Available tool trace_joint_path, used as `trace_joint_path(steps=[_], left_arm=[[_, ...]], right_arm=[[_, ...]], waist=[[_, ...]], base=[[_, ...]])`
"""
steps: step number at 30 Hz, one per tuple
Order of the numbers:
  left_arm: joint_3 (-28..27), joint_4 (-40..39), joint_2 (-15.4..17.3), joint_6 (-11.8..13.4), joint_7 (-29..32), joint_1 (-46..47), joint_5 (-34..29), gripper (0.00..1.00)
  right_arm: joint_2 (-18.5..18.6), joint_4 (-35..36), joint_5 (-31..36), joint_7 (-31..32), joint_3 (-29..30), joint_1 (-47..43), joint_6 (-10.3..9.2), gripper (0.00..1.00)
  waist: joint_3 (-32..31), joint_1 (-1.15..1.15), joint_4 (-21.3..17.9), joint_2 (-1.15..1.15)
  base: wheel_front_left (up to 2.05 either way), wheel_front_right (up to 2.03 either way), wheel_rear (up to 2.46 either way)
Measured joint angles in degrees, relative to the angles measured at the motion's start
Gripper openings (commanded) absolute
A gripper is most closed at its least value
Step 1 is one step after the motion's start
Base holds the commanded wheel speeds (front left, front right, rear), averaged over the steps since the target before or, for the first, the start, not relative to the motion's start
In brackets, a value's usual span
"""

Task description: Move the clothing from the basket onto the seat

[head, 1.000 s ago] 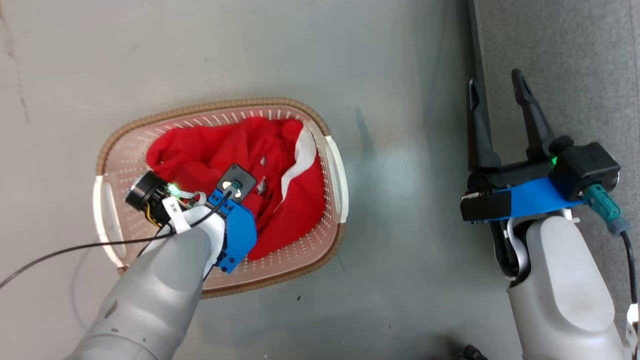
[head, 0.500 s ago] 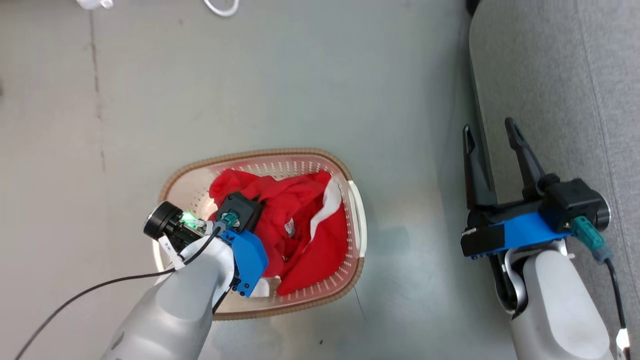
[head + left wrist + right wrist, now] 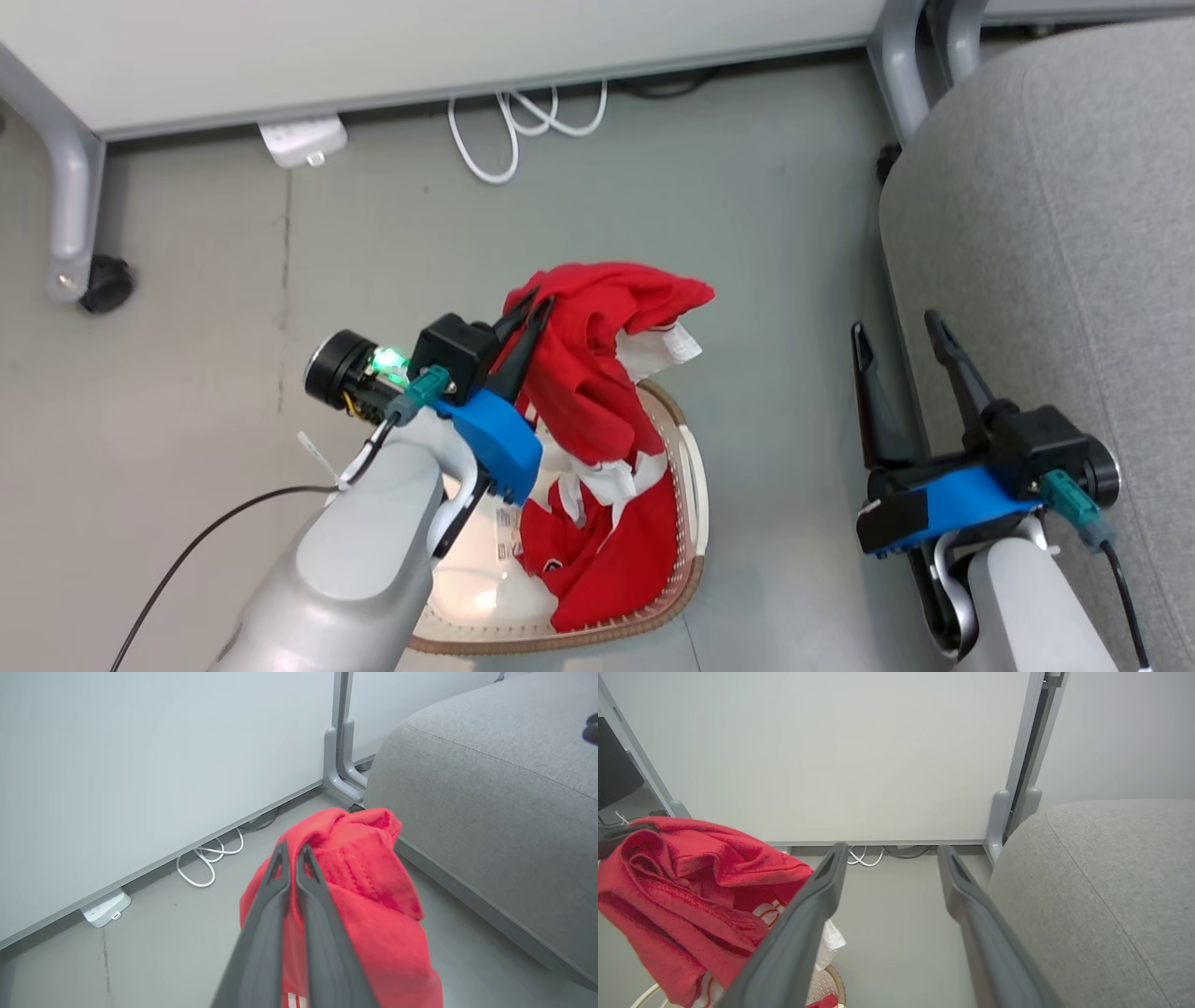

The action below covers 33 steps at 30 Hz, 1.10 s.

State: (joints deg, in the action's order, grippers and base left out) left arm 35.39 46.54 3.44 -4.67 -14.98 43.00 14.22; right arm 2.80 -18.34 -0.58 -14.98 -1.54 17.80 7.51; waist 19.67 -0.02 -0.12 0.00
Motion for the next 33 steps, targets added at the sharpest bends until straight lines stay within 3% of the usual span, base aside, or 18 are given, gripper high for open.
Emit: trace_joint_path(steps=[14,25,33], left_arm=[[-1.0,-12.1,-0.3,0.1,0.0,1.9,1.4,0.00],[0.8,-15.6,-0.5,1.1,1.6,2.2,2.9,0.00],[1.7,-16.1,-0.5,1.5,2.0,1.4,3.6,0.00]], right_arm=[[0.0,-0.3,-0.5,0.0,-2.6,-5.5,0.00,1.00],[0.0,-0.3,-0.5,0.0,-6.1,-7.9,0.00,1.00],[0.0,0.5,-0.5,0.0,-12.0,-7.5,0.00,1.00]], waist=[[-8.8,0.01,0.0,0.00],[-12.2,0.01,-0.3,0.00],[-12.4,0.02,0.0,0.00]], base=[[0.00,0.00,0.00],[0.00,0.00,0.00],[0.00,0.00,0.00]])
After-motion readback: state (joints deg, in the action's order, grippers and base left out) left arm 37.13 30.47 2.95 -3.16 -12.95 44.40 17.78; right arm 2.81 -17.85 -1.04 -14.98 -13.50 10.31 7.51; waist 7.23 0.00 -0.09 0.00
